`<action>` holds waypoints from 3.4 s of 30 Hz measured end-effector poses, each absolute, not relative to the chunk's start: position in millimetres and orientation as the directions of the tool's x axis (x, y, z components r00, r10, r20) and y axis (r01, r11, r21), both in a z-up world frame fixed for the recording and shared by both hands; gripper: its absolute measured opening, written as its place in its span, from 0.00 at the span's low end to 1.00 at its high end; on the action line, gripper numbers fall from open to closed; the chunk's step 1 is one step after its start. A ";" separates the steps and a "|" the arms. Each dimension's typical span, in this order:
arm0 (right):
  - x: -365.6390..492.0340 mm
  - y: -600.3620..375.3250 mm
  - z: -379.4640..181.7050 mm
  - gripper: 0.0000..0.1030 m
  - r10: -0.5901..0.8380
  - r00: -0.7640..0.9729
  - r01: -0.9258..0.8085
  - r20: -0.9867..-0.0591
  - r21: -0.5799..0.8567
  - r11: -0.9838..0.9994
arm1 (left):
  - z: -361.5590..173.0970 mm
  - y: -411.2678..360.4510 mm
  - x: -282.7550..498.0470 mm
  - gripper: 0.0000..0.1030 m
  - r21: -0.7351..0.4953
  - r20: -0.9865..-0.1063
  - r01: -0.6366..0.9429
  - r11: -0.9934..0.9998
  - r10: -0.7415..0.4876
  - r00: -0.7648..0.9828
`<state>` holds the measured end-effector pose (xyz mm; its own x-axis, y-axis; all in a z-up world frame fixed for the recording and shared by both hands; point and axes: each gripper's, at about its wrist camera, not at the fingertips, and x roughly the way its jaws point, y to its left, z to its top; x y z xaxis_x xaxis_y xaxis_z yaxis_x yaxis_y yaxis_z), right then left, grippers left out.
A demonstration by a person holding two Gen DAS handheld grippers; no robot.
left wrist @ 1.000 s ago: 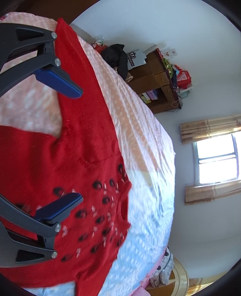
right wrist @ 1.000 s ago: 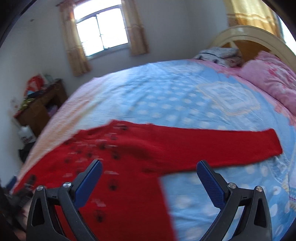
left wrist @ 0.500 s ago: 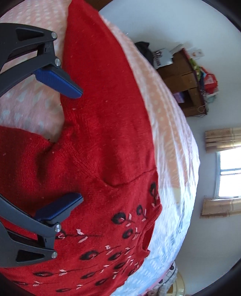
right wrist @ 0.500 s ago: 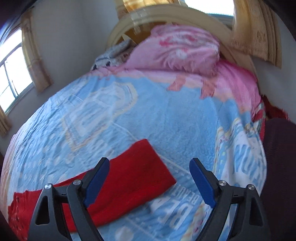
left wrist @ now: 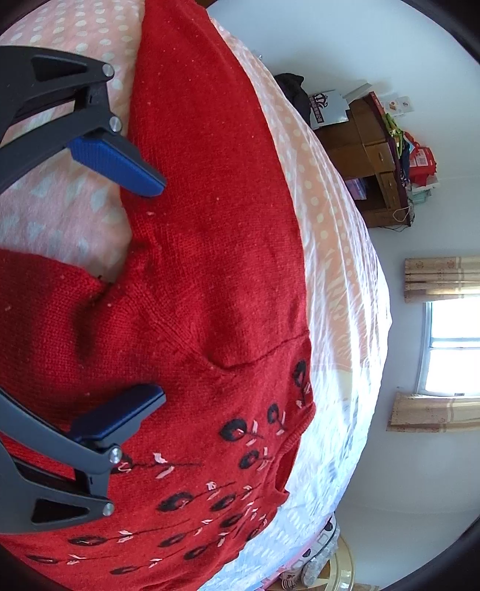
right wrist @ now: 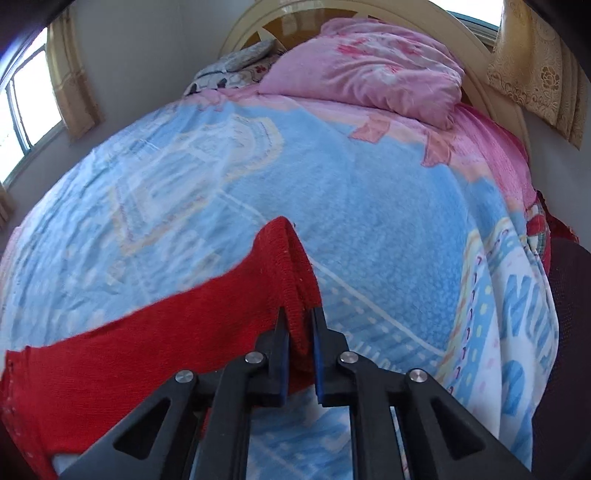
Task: Fold small clothes
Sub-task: 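Lift the sleeve with the right tool and fold it across the cardigan body, then grasp the other sleeve cuff with the left tool and fold it across the body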
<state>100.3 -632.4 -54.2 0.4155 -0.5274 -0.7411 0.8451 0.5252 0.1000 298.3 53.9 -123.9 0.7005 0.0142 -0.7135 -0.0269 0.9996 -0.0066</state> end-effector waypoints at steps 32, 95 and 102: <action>445.1 -83.1 -93.6 0.09 0.556 0.479 -0.163 -0.679 0.554 0.817 | -122.4 81.0 287.3 1.00 -0.227 -0.609 0.014 0.974 -0.152 0.779; 297.9 -224.8 -126.1 0.70 0.066 0.734 -0.007 -0.676 0.090 0.996 | -84.5 358.9 219.0 0.89 -0.327 -0.625 -0.683 0.654 0.393 0.675; 297.9 -226.2 -126.3 0.71 0.061 0.731 -0.007 -0.679 0.082 0.997 | -121.8 390.0 241.4 0.67 -0.360 -0.698 -0.704 0.612 0.325 0.638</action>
